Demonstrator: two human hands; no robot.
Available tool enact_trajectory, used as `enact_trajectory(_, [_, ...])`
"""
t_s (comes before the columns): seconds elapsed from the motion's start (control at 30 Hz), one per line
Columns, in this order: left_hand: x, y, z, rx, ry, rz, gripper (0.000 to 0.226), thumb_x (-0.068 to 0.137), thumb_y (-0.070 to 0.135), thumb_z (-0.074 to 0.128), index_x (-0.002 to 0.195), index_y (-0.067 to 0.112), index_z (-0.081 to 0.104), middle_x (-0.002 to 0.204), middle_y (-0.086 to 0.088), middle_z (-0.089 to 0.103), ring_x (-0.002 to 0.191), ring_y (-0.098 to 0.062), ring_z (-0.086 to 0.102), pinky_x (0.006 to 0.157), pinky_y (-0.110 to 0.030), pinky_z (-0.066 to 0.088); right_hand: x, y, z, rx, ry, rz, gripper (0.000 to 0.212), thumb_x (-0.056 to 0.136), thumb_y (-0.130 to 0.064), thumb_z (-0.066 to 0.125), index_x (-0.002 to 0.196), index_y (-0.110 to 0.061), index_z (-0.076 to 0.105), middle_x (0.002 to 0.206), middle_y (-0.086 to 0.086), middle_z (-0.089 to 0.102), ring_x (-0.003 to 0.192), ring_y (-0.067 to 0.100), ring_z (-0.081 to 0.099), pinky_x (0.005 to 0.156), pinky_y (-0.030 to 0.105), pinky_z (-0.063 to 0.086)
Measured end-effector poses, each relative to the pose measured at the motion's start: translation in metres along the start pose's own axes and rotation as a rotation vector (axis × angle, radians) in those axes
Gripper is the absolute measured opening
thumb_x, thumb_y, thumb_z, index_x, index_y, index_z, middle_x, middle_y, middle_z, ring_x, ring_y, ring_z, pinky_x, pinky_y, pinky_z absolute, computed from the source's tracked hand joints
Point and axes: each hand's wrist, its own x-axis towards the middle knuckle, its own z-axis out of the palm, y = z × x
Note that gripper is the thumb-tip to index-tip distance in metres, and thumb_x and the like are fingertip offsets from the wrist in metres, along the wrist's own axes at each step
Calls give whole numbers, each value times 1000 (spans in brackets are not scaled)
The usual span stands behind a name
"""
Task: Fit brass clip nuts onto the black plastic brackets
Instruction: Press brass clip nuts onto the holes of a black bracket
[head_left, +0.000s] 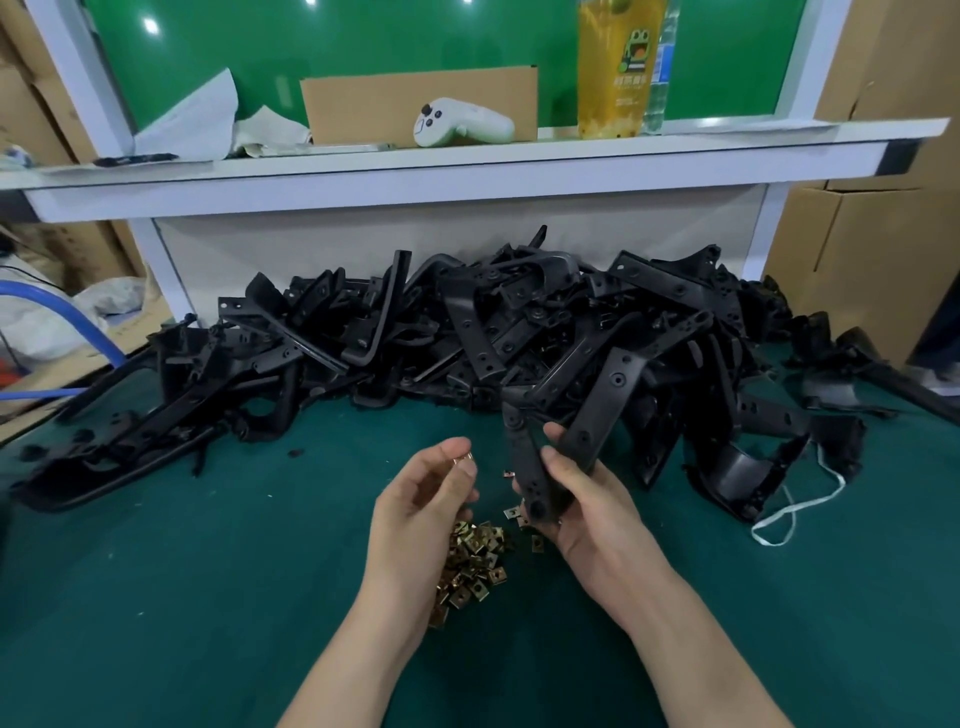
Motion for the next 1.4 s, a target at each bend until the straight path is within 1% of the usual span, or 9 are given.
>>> enact_trajectory(0.23, [-2, 1, 3, 1, -15, 15, 22, 78, 41, 74, 100, 38, 76, 87, 9, 73, 76, -6, 66, 69, -17, 53, -2, 3, 2, -82, -43, -9, 41, 80, -26, 73, 120, -30, 69, 112, 10, 75, 88, 23, 74, 75, 36, 58])
enact_trajectory(0.4, [-4, 5, 4, 15, -23, 23, 19, 79, 41, 73, 98, 37, 76, 87, 9, 73, 77, -7, 65, 70, -19, 53, -3, 3, 5, -52, -51, 0, 45, 80, -24, 73, 124, -27, 66, 111, 11, 75, 86, 22, 74, 67, 32, 60])
enact_trajectory(0.53, [-5, 6, 4, 57, -19, 13, 16, 90, 28, 73, 101, 40, 76, 90, 11, 75, 78, -5, 67, 72, -17, 52, -4, 2, 8, -37, -56, 0, 49, 77, -26, 76, 125, -25, 66, 111, 10, 75, 84, 20, 74, 63, 29, 58])
enact_trajectory(0.8, [-8, 9, 7, 88, -43, 11, 20, 93, 19, 70, 109, 30, 75, 96, 10, 78, 81, -1, 69, 75, -13, 52, -3, 3, 6, -32, -59, 4, 47, 77, -27, 78, 123, -27, 67, 116, 11, 74, 90, 22, 74, 65, 30, 58])
enact_trajectory(1.0, [-8, 8, 6, 89, -48, 8, 20, 88, 26, 72, 107, 31, 76, 96, 10, 78, 79, -1, 68, 73, -14, 52, -3, 3, 6, -12, -53, 1, 47, 76, -27, 78, 122, -27, 68, 117, 11, 73, 90, 22, 74, 64, 29, 58])
enact_trajectory(1.1, [-7, 7, 5, 33, -43, -24, 27, 81, 37, 69, 106, 29, 78, 98, 3, 78, 79, -6, 67, 72, -19, 53, -3, 3, 6, 1, -58, 2, 44, 76, -26, 78, 119, -28, 70, 116, 10, 74, 90, 22, 74, 65, 31, 59])
enact_trajectory(1.2, [-6, 8, 4, -123, -46, -104, 27, 86, 36, 64, 101, 20, 80, 96, -1, 76, 76, -9, 64, 71, -25, 51, -3, 2, 6, -2, -59, 5, 46, 74, -27, 80, 118, -28, 71, 112, 11, 75, 86, 21, 73, 65, 31, 59])
enact_trajectory(1.3, [-4, 8, 1, -298, -68, -231, 28, 90, 34, 62, 100, 16, 80, 94, 1, 72, 73, -8, 61, 71, -25, 50, -4, 1, 5, -7, -61, 6, 48, 75, -27, 79, 121, -27, 70, 110, 12, 75, 85, 22, 73, 66, 31, 59])
enact_trajectory(1.4, [-2, 10, -1, -396, -56, -334, 26, 90, 33, 63, 101, 16, 79, 92, 3, 70, 70, -7, 61, 74, -27, 49, -4, 1, 6, 2, -64, 12, 42, 76, -25, 78, 117, -28, 72, 111, 12, 75, 85, 22, 74, 66, 31, 59])
